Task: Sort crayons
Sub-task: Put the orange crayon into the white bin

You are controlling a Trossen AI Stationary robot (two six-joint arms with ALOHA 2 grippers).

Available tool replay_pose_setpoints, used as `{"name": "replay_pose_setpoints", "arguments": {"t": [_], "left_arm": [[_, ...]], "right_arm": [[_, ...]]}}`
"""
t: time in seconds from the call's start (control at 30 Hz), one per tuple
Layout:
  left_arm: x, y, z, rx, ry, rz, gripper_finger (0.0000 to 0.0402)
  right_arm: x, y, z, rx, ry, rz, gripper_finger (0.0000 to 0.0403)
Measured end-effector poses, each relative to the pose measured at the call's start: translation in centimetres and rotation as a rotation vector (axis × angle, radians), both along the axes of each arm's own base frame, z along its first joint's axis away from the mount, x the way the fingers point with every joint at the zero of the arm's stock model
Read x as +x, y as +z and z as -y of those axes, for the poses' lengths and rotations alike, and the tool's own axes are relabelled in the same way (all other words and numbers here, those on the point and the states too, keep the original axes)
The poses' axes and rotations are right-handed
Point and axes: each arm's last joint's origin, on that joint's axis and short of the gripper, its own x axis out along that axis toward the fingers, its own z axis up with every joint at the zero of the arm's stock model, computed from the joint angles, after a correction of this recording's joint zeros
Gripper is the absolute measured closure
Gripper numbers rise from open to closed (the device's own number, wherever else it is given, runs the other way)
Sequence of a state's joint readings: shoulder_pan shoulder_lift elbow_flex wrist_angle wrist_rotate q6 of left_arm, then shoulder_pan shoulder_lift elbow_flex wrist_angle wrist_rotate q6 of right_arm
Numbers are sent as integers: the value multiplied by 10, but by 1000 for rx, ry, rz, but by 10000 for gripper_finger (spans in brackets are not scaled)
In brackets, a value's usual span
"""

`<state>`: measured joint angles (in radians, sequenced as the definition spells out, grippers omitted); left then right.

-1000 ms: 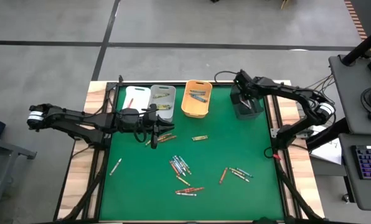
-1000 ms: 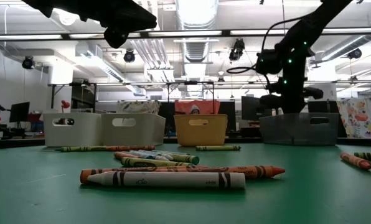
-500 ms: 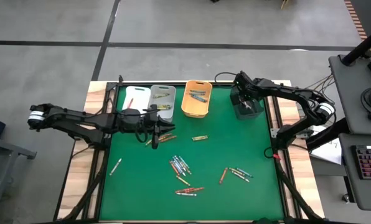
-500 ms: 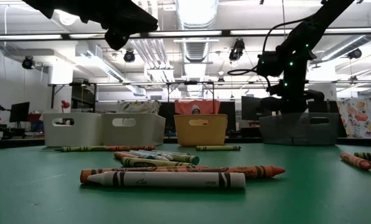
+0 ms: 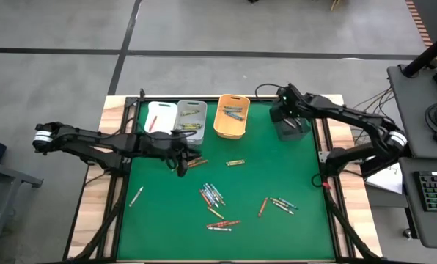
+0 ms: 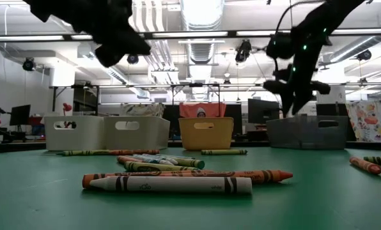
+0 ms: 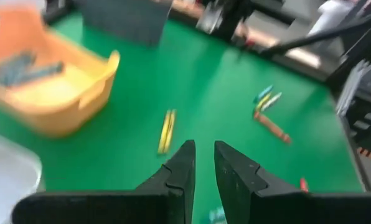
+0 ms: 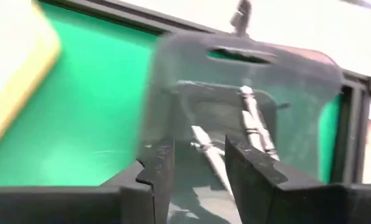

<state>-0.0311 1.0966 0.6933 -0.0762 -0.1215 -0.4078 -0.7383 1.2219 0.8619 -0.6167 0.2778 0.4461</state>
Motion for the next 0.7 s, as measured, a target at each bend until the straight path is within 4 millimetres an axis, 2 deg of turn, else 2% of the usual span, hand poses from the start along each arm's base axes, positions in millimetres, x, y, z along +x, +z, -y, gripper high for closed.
{"name": "replay_pose_setpoints", "arguments": {"t": [0.17, 0.4, 0.57, 0.7], "left_arm": [[-5, -17, 0, -29, 22, -170, 359], [12, -39, 0, 175, -81, -268, 357], [26, -59, 0, 244, -131, -321, 340], [34, -75, -2, 271, -96, -369, 318]], "right_arm": [[10, 22, -27, -75, 104, 95, 284], [28, 44, -59, -178, 254, 255, 297], [42, 47, -81, -190, 361, 295, 305], [51, 44, -97, -188, 425, 292, 310]]}}
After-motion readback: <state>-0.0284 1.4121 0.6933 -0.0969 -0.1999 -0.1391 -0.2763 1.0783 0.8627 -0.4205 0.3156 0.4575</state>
